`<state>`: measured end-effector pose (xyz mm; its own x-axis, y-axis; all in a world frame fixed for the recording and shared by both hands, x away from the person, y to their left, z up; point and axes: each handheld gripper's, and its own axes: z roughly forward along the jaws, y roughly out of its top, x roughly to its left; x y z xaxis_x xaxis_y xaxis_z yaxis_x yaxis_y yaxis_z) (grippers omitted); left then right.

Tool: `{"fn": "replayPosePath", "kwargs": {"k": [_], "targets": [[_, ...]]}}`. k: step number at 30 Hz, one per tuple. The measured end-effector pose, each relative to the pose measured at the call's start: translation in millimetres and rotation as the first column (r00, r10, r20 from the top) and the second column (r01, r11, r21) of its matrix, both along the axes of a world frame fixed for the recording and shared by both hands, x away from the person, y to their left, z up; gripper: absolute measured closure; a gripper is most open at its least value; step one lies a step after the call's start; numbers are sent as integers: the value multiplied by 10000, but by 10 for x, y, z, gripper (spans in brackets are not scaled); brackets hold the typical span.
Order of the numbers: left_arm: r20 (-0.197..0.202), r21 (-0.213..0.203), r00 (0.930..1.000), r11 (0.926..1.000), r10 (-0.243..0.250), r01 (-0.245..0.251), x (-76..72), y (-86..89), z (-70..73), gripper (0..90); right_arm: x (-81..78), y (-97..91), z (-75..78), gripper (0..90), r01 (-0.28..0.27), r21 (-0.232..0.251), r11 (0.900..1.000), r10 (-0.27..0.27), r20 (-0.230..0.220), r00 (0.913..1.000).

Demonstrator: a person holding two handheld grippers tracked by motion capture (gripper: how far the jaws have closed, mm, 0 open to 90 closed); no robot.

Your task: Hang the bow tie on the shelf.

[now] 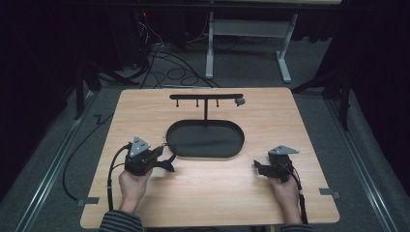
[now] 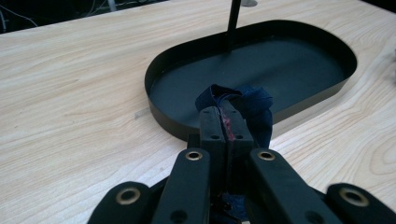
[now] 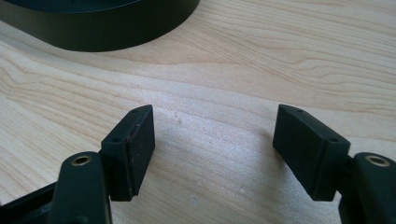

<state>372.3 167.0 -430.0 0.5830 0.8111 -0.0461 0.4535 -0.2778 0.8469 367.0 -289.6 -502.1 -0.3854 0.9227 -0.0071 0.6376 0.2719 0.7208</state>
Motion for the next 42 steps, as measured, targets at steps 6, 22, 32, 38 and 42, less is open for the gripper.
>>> {"fn": "replayPosePath", "kwargs": {"k": [6, 22, 32, 38, 42], "targets": [[140, -258, 9999, 9996, -67, 70, 13, -1, 87, 890, -1, -2, 0, 309, -9, 12, 10000, 9, -3, 10000], [438, -523, 9982, 9977, -400, 423, 118, -89, 259, 890, -1, -1, 0, 309, -9, 8, 10000, 9, -2, 10000], [703, -531, 9960, 9968, -555, 593, 236, -156, 440, 890, 0, -5, 1, 308, -6, 48, 10000, 6, -16, 10000], [754, -531, 9949, 9960, -673, 714, 293, -201, 505, 890, 0, -4, -1, 307, -10, 30, 10000, 10, 6, 10000], [741, -532, 9948, 9958, -705, 745, 328, -205, 543, 890, 0, -10, 0, 309, -13, 61, 10000, 13, -3, 10000]]}}
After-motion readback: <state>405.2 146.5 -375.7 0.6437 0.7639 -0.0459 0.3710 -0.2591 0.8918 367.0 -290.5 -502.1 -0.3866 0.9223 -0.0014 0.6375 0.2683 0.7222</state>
